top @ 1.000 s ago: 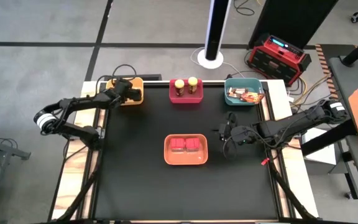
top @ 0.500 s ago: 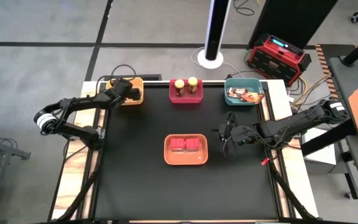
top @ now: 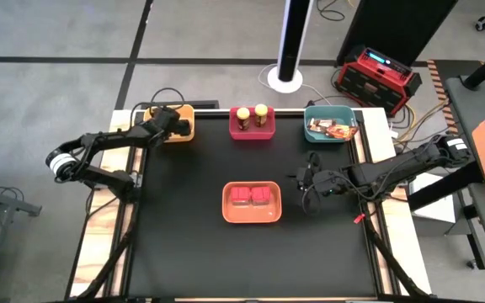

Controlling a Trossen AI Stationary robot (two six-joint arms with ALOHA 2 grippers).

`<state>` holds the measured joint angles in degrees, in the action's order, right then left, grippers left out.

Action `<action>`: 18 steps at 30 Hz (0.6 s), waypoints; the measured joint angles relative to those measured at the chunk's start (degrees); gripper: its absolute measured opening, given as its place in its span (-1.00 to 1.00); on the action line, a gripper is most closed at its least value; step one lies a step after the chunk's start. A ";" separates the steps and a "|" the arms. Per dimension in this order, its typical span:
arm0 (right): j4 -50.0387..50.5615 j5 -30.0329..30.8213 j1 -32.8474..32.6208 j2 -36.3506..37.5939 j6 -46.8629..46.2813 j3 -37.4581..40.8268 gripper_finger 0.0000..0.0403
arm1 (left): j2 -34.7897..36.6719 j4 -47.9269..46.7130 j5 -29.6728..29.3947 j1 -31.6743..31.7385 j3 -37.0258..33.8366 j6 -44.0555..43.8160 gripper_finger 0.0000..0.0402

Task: Sort spices by type
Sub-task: Put the transparent seasoning bottle into the yellow bin

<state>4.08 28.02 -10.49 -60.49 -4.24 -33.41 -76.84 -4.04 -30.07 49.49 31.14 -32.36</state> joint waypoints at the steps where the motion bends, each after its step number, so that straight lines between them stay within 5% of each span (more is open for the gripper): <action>1: -0.02 -0.01 0.01 0.00 -0.02 0.00 -0.94 | 0.00 -0.01 -0.51 0.09 0.00 0.44 -0.09; 18: 0.02 -0.01 -0.01 0.00 0.27 0.00 -0.94 | 0.02 -1.73 -0.52 0.11 -0.07 2.10 -0.09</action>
<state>4.09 28.01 -10.50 -60.49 -3.97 -33.41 -76.82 -5.77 -30.59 49.60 31.07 -30.26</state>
